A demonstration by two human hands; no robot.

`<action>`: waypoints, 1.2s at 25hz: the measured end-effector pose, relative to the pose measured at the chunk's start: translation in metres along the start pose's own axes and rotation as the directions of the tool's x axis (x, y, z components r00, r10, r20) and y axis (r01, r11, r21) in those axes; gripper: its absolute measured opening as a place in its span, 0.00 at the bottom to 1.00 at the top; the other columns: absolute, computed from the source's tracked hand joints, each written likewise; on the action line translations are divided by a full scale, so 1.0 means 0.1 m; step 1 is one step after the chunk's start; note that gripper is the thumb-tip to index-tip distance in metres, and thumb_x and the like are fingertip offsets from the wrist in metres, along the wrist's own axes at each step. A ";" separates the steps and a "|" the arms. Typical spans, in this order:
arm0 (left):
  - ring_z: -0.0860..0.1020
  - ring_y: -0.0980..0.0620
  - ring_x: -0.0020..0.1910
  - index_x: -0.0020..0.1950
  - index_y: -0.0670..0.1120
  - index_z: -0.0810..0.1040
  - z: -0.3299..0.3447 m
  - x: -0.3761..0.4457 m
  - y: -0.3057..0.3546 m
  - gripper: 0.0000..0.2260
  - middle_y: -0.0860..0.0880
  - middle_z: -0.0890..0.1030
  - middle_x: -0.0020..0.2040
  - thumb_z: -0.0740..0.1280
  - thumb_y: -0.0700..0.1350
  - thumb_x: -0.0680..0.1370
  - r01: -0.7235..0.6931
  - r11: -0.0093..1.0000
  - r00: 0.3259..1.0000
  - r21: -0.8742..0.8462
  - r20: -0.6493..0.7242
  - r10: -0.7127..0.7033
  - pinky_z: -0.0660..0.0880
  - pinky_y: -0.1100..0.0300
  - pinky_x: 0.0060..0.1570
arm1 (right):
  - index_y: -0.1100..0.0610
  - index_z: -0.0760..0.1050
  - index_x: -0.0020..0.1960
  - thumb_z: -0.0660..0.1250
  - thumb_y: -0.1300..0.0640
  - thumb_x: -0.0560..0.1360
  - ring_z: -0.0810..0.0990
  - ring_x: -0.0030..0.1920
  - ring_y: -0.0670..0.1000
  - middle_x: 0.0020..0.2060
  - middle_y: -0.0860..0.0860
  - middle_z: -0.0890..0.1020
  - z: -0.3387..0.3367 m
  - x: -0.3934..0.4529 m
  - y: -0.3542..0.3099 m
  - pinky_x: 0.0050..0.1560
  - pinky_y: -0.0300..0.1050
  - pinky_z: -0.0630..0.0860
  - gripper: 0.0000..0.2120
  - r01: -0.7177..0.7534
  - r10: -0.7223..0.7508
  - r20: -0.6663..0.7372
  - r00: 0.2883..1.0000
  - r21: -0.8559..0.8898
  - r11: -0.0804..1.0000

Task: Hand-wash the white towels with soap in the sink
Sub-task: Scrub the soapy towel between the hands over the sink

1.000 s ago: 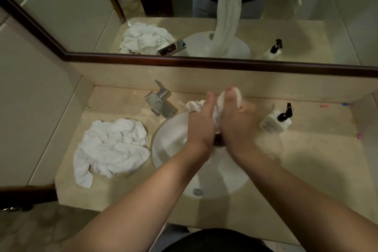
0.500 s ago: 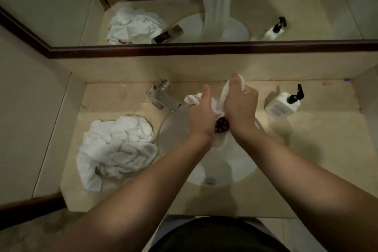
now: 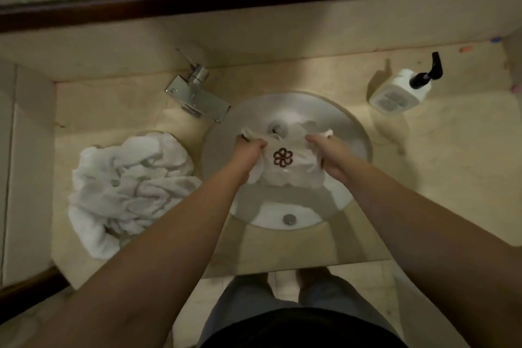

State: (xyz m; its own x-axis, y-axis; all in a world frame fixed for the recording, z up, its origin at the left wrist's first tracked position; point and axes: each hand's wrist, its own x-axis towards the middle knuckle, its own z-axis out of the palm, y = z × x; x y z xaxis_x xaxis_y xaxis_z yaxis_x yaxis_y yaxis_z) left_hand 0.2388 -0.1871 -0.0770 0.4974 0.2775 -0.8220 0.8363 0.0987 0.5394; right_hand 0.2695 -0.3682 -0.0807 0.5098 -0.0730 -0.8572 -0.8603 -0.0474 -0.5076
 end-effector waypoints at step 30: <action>0.81 0.53 0.41 0.48 0.44 0.80 0.00 -0.19 -0.20 0.14 0.51 0.81 0.39 0.67 0.55 0.80 -0.268 0.963 0.950 -0.025 -0.173 0.259 0.76 0.59 0.45 | 0.65 0.73 0.63 0.69 0.49 0.78 0.81 0.49 0.59 0.53 0.59 0.81 -0.13 -0.13 0.41 0.48 0.50 0.79 0.22 -0.059 0.059 -0.074 0.996 -0.002 0.998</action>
State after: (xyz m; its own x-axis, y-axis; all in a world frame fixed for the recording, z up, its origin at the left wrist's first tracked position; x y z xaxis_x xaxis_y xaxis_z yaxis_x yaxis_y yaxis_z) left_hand 0.2127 -0.1943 -0.0716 0.6496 0.4545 -0.6094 0.6665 0.0451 0.7441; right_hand 0.2273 -0.3821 -0.0894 0.4572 -0.1488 -0.8769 -0.8889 -0.0449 -0.4558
